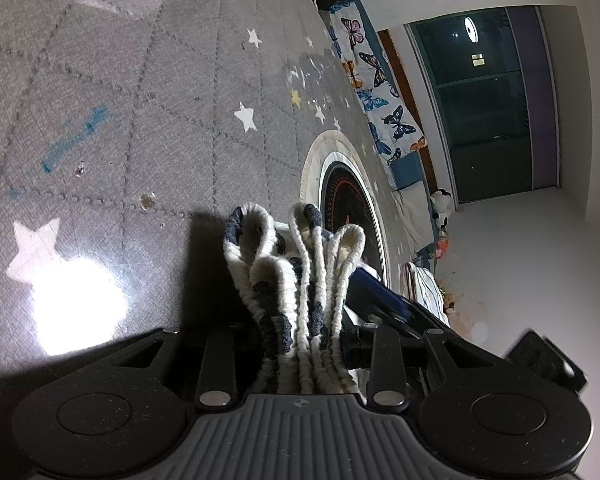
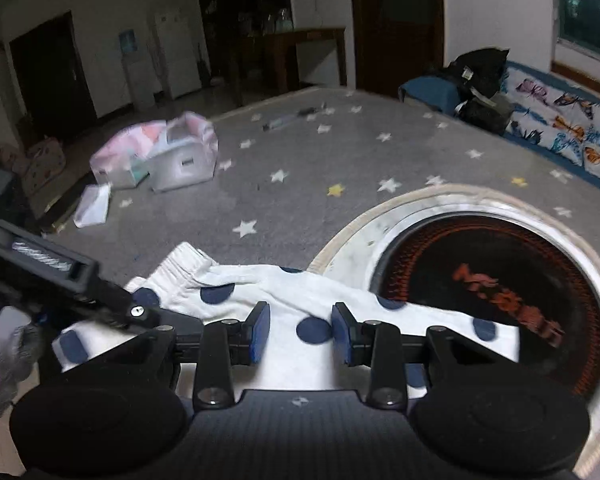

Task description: Fold clothes

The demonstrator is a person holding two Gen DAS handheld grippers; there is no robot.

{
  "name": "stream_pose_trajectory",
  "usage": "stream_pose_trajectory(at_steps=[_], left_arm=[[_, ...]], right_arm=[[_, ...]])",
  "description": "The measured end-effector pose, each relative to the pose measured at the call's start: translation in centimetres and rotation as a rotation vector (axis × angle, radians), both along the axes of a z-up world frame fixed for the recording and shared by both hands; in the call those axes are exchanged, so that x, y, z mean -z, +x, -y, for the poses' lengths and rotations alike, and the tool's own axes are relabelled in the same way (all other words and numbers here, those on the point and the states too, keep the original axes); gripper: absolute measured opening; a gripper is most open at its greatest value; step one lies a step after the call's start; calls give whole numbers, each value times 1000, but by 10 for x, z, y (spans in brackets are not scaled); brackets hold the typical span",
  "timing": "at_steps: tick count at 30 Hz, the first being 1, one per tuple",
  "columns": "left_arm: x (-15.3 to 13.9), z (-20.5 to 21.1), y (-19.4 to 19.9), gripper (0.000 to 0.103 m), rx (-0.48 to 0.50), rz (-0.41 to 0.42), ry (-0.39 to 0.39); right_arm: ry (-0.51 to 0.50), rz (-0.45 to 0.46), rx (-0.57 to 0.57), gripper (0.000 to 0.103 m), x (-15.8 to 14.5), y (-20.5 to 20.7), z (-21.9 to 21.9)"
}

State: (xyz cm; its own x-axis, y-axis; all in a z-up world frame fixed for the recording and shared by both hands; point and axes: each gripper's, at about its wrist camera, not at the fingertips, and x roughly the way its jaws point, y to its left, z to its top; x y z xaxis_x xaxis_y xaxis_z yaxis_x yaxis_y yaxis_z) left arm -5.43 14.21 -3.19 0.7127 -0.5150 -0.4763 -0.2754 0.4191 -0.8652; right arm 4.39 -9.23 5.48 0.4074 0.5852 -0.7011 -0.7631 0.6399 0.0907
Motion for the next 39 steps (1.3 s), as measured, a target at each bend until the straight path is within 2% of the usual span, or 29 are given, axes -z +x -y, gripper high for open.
stream_pose_trajectory(at_steps=[4, 10, 15, 24, 27, 33, 39], left_arm=[[1, -2, 0, 34, 0, -5, -15], [2, -2, -1, 34, -2, -8, -13], [0, 1, 1, 34, -3, -12, 1], [-1, 4, 3, 34, -10, -14, 20], [-3, 6, 3, 34, -10, -16, 35], [-10, 11, 6, 35, -2, -19, 86], [-20, 20, 7, 35, 14, -15, 188]], right_arm=[[-9, 19, -7, 34, -2, -3, -1], [-9, 64, -81, 34, -17, -38, 13], [-41, 49, -141, 34, -1, -64, 12], [7, 83, -146, 34, -11, -85, 24], [-19, 74, -154, 34, 0, -90, 20], [12, 58, -38, 40, -6, -74, 51], [45, 41, 83, 46, -13, -57, 83]])
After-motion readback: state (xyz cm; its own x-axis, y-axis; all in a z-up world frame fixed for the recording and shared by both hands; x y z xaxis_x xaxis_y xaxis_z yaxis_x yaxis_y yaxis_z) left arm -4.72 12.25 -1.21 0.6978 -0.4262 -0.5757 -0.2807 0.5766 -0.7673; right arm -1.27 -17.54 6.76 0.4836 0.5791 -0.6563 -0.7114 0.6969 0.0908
